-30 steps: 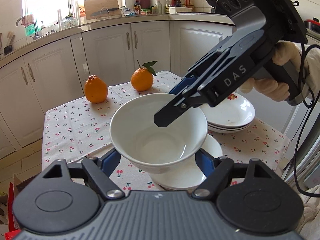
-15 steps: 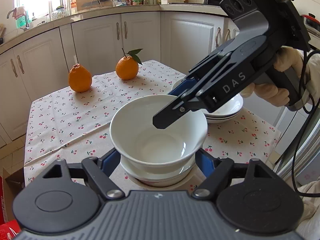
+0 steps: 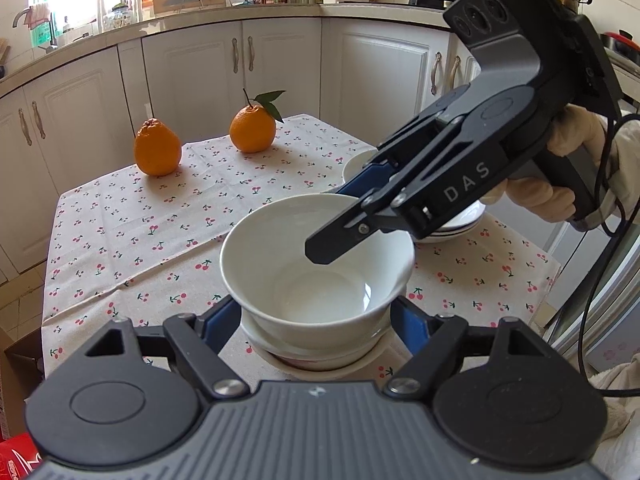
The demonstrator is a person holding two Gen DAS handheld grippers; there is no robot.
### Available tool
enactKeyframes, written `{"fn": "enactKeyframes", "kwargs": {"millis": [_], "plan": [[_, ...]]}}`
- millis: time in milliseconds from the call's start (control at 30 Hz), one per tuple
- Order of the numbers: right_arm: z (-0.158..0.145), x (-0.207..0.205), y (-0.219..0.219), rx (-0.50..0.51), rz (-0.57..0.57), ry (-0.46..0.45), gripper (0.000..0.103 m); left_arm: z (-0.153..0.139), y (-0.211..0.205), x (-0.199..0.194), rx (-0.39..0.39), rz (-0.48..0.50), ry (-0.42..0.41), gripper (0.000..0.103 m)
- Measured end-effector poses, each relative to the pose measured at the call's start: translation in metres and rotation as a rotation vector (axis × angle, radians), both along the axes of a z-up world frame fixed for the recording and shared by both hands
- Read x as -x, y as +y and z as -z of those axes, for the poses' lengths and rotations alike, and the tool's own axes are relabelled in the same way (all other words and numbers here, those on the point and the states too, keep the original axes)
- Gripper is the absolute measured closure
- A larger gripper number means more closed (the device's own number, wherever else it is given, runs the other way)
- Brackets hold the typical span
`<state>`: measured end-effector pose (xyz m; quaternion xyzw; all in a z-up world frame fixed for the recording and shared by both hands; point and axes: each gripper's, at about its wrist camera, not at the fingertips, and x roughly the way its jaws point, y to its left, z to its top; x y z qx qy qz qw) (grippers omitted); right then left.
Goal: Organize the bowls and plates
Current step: 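Open the right gripper and release the bowl onto the stack, then close both grippers on opposite rims of the three-bowl stack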
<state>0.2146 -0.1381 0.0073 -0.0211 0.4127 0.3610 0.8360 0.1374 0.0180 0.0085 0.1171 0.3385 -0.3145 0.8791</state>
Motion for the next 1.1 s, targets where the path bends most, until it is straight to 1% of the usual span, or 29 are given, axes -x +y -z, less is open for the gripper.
{"fn": "enactKeyframes", "kwargs": {"millis": [267, 433, 633, 667, 733, 800, 867, 933, 1033, 1100], "plan": [[0.004, 0.000, 0.003, 0.012, -0.002, -0.001, 0.046, 0.002, 0.001, -0.003, 0.013, -0.002, 0.023, 0.021], [0.006, 0.001, 0.004, 0.005, -0.007, 0.000, 0.042, 0.002, 0.003, -0.004, 0.024, -0.007, 0.038, 0.019], [0.007, 0.004, 0.007, 0.024, -0.017, -0.026, 0.038, 0.004, 0.004, -0.006, 0.034, -0.009, 0.053, 0.019], [0.007, 0.004, 0.008, 0.029, -0.016, -0.030, 0.037, 0.004, 0.005, -0.006, 0.034, -0.009, 0.055, 0.019], [0.006, 0.006, 0.008, 0.040, -0.011, -0.044, 0.021, 0.003, 0.005, -0.005, 0.034, -0.005, 0.045, 0.015], [0.004, 0.009, 0.008, 0.039, -0.016, -0.065, 0.015, 0.000, 0.007, -0.004, 0.028, -0.003, 0.027, 0.013], [0.002, 0.011, 0.008, 0.047, -0.024, -0.078, 0.012, -0.002, 0.009, -0.003, 0.029, -0.004, 0.026, 0.012], [0.001, 0.016, 0.007, 0.060, -0.025, -0.096, 0.003, -0.003, 0.013, -0.001, 0.035, 0.002, 0.029, 0.011], [-0.002, 0.027, 0.003, 0.074, -0.045, -0.122, 0.002, -0.004, 0.022, 0.004, 0.032, 0.021, 0.032, 0.010], [-0.003, 0.037, 0.000, 0.095, -0.063, -0.144, 0.000, -0.002, 0.027, 0.007, 0.014, 0.036, 0.029, 0.010]]}}
